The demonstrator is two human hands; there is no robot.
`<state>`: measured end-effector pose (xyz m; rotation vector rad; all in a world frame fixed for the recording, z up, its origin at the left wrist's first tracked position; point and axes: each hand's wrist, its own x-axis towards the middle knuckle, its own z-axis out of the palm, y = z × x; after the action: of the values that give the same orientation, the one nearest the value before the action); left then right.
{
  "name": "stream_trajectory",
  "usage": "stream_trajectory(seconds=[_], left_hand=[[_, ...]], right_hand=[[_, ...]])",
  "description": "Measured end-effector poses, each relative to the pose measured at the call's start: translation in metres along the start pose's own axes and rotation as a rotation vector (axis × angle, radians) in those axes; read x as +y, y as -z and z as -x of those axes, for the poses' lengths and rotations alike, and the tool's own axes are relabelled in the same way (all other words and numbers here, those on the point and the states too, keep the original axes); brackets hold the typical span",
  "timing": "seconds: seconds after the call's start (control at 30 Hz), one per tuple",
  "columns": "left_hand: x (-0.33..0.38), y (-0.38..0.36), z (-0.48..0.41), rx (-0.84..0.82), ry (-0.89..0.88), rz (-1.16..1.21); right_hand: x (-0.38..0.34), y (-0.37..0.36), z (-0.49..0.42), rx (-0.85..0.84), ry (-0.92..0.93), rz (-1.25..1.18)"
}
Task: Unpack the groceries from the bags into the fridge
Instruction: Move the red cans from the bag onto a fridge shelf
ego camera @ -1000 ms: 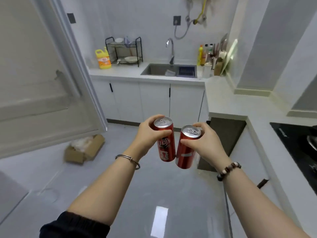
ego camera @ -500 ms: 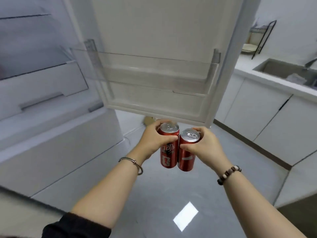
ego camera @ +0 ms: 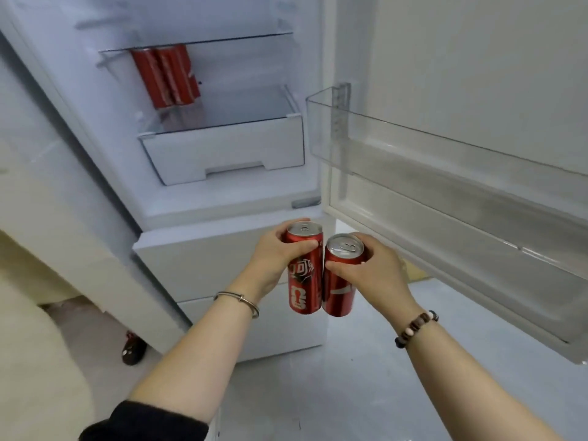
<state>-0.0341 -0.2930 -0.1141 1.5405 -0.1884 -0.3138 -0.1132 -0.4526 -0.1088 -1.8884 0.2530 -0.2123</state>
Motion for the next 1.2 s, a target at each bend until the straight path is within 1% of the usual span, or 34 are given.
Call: stream_trajectory(seconds=[0.17,0.33,0.47,0.6,0.8,0.97,1.07,1.13,1.2], left_hand=[[0.012,0.043,-0.015,0.125,-0.032,0.073],[0.034,0.083,-0.049,0.196,-0.091,0.139],[0.061,0.113,-0.085,0.189,-0.144,0.185],[0.089,0.148,-0.121,0.137,-0.184,0.209],[0.128,0.198,-0.172,0.158,-0.257,0.25],[0.149,0.228,-0.207,0.191,-0.338,0.333],[0.16,0.24,-0.224,0.164,-0.381,0.386],[0.165,0.246,-0.236,0.142,-0.412,0.374],[0.166,0.251,-0.249,0.144,-0.453,0.315]], right_hand=[[-0.021,-0.044,-0.035,-0.033,0.052,-0.045],[-0.05,-0.084,-0.079,-0.008,0.101,-0.084],[-0.08,-0.11,-0.113,0.055,0.138,-0.122],[-0.111,-0.139,-0.147,0.099,0.188,-0.142],[-0.15,-0.176,-0.193,0.177,0.235,-0.186],[-0.179,-0.189,-0.231,0.312,0.255,-0.271],[-0.194,-0.191,-0.252,0.39,0.275,-0.333],[-0.202,-0.192,-0.265,0.407,0.302,-0.344],[-0.21,-0.193,-0.279,0.419,0.337,-0.345]])
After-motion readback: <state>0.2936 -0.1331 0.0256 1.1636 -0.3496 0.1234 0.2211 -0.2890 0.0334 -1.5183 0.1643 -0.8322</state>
